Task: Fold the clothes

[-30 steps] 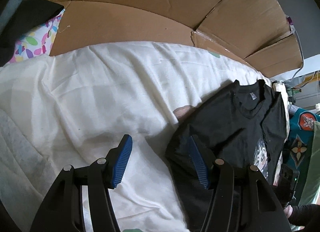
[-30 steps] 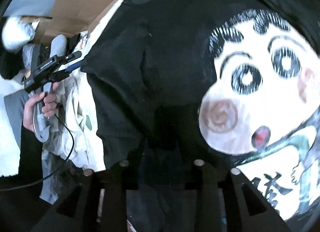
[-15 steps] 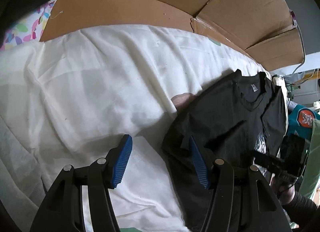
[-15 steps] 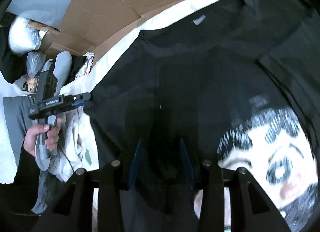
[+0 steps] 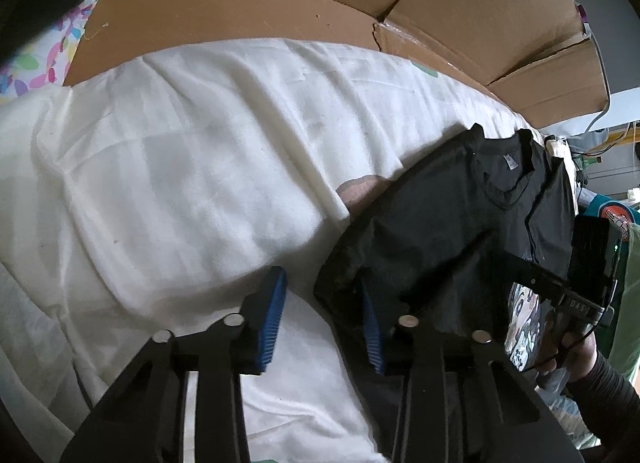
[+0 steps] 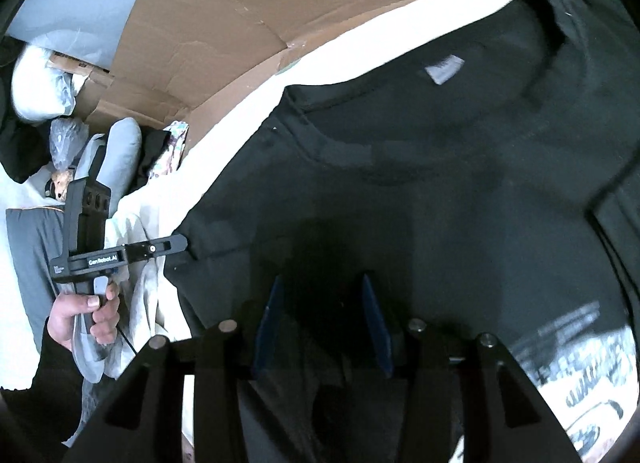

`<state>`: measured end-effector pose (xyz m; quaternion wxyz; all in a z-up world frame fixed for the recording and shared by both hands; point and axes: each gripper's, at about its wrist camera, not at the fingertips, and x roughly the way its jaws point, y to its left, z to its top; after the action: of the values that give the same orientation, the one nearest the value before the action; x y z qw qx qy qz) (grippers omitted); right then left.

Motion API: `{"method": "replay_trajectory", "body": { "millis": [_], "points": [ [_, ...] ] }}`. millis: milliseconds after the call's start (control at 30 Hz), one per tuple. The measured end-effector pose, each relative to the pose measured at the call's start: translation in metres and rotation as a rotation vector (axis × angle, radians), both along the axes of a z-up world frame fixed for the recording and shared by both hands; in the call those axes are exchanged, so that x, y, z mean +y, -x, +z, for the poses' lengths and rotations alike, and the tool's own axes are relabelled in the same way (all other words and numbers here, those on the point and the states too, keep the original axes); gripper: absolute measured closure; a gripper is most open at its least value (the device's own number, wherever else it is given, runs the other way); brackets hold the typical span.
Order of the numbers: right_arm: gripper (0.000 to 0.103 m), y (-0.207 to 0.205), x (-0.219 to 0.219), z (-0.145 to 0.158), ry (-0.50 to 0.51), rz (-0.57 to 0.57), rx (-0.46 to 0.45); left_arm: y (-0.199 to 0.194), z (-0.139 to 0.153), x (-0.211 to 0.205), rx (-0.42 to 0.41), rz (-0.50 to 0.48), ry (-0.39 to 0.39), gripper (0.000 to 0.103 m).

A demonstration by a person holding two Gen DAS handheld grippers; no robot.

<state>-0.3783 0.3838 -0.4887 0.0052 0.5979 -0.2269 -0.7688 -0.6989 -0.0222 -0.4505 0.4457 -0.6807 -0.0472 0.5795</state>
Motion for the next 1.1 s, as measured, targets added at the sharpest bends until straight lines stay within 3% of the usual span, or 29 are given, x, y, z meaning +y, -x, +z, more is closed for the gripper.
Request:
{"method": "replay_trajectory", "body": {
  "millis": [200,267,300,467,667,900,1000,1100],
  "points": [
    [0.065,0.014,-0.008,-0.006,-0.012,0.050,-0.008,0.001,-0.001,0.001,-0.002,0.001,0.002,0.087],
    [0.083,0.017,-0.009,-0.007,-0.037,0.071,-0.018,0.001,-0.002,0.001,-0.006,0.004,0.001,0.089],
    [0.099,0.017,-0.009,-0.007,-0.042,0.079,-0.023,0.002,-0.003,0.001,-0.011,0.008,0.001,0.089],
    [0.100,0.014,-0.005,0.006,-0.055,0.096,0.010,0.004,-0.004,-0.002,-0.011,0.023,0.002,0.092],
    [0.100,0.009,0.015,0.020,-0.080,0.034,0.054,0.007,-0.006,-0.002,-0.013,0.041,0.004,0.094],
    [0.100,0.015,0.022,0.009,-0.081,0.017,0.028,0.018,-0.001,-0.005,-0.022,0.101,-0.012,0.093],
    [0.096,0.015,0.025,0.009,-0.071,0.013,0.022,0.025,0.009,-0.014,-0.009,0.150,-0.043,0.093],
    [0.085,0.012,0.032,0.018,-0.074,0.004,0.028,0.025,0.021,-0.020,0.007,0.152,-0.078,0.093]
  ]
}}
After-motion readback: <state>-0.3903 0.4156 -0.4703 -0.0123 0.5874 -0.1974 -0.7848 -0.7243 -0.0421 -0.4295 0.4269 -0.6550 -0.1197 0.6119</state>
